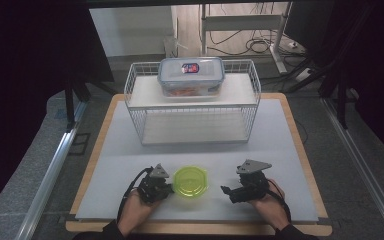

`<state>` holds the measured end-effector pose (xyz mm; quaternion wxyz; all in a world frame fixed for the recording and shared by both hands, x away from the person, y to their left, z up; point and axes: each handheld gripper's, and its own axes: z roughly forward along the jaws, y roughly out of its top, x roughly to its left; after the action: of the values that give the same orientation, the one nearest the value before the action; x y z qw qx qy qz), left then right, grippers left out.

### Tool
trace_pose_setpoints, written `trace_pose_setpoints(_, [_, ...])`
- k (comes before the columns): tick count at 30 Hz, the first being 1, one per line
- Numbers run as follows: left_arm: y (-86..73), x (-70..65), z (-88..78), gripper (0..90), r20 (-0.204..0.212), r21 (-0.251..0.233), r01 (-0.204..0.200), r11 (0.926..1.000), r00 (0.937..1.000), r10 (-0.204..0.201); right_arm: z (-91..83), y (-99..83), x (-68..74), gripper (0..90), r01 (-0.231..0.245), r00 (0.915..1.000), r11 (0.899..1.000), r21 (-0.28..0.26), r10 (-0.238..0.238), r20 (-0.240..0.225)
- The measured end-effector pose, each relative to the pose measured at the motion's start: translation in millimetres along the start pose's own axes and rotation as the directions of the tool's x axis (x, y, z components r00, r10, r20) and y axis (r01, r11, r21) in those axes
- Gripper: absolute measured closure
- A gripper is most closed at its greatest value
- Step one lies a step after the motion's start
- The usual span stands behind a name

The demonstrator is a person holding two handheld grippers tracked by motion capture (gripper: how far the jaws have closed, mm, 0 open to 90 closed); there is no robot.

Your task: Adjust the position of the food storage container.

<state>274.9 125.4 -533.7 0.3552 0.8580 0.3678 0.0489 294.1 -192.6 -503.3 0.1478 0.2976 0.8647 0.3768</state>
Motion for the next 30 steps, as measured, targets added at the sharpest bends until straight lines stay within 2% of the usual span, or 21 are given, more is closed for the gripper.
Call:
trace_pose_setpoints(7, [6.8,-8.4,4.9,86.0,-0.006,0.005,-0.041,0.9991,0.9991,0.041,-1.2,-0.8,-1.7,9.2,-0.009,1.0,1.0,0.001,0.009,0.002])
trace_pose_setpoints(9, [5.6,-5.8,-3.8,82.8,-0.021,-0.014,-0.042,0.999,0.9989,0.042,-2.1,-1.1,-2.6,9.2,-0.014,0.9999,1.0,-0.001,0.014,0.0])
trace_pose_setpoints(14, [-1.4,-4.3,-23.8,64.5,-0.096,-0.066,-0.071,0.9953,0.9933,0.065,-5.4,-1.1,-3.9,9.0,-0.028,0.9996,1.0,-0.008,0.028,-0.003])
trace_pose_setpoints(15, [-1.4,-4.3,-23.8,59.9,-0.096,-0.066,-0.071,0.9953,0.9933,0.065,-5.4,-1.1,-3.9,9.0,-0.028,0.9996,1.0,-0.008,0.028,-0.003])
trace_pose_setpoints(17, [-8.2,-6.6,-33.8,52.2,-0.144,-0.09,-0.114,0.9894,0.9845,0.1,-6.9,-0.9,-4.1,8.5,-0.037,0.9993,0.999,-0.016,0.037,-0.002])
trace_pose_setpoints(19, [-11.9,-8.0,-38.6,44.9,-0.164,-0.106,-0.131,0.9857,0.98,0.112,-8.0,-0.9,-3.9,7.8,-0.038,0.9993,0.999,-0.017,0.038,-0.003])
trace_pose_setpoints(23, [-21.3,-8.5,-45.2,31.6,-0.178,-0.135,-0.16,0.9779,0.9748,0.134,-13.1,-4.6,-3.7,4.7,-0.049,0.9988,0.998,-0.028,0.049,-0.004])
trace_pose_setpoints(28, [-28.9,-7.0,-50.5,18.8,-0.169,-0.165,-0.153,0.9743,0.9777,0.125,-18.7,-6.3,-4.4,2.2,-0.056,0.9985,0.997,-0.052,0.056,-0.001])
trace_pose_setpoints(30, [-32.3,-5.8,-53.9,16.7,-0.162,-0.185,-0.148,0.9717,0.9798,0.118,-19.5,-7.8,-4.5,1.3,-0.05,0.9987,0.997,-0.051,0.05,-0.004])
